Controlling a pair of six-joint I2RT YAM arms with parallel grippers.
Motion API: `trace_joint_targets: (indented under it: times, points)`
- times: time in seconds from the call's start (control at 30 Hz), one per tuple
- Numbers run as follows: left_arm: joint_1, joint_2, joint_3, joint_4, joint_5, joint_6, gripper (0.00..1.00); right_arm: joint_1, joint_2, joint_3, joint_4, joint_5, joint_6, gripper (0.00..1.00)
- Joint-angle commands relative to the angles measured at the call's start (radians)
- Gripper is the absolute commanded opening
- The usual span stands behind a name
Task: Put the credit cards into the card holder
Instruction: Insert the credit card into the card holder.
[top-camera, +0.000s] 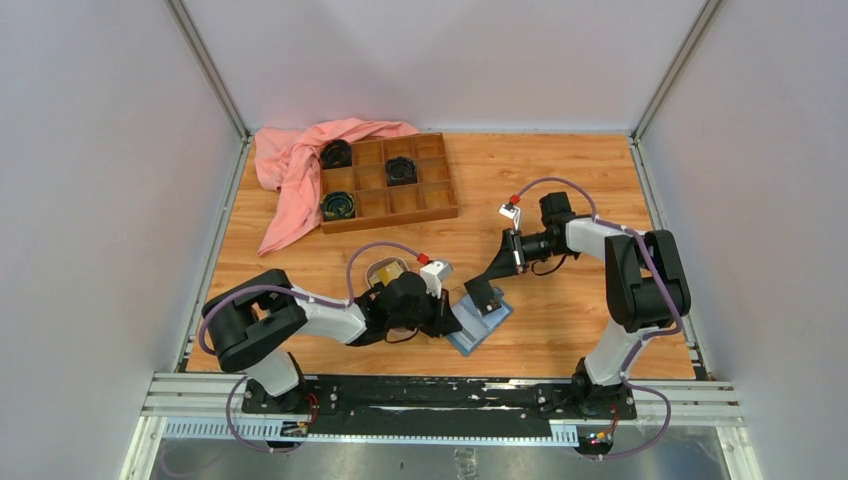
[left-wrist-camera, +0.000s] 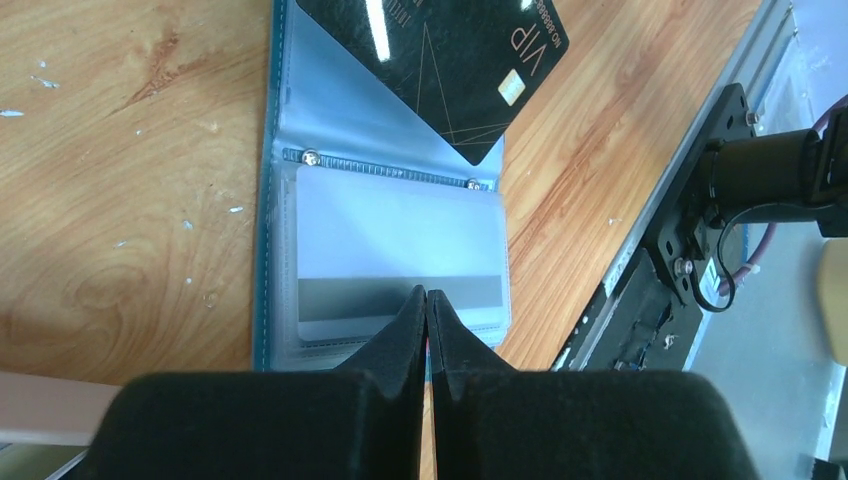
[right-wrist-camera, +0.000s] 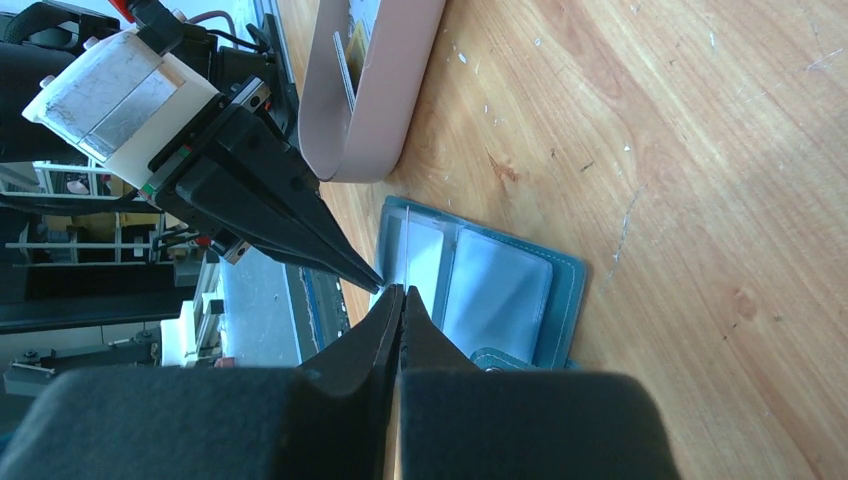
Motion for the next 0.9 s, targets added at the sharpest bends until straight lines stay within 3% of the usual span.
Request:
trace_joint_targets:
  times: [0.0, 0.87]
  points:
    - [-0.004, 0.032, -0.021, -0.034, -0.063, 0.0, 0.01, 0.0, 0.019, 0.022, 0.002, -0.001, -0.004, 0.0]
    - [-0.006, -0.02, -0.027, -0.122, -0.073, 0.0, 0.0, 0.07, 0.071, 0.015, -0.022, 0.057, -0.03, 0.0]
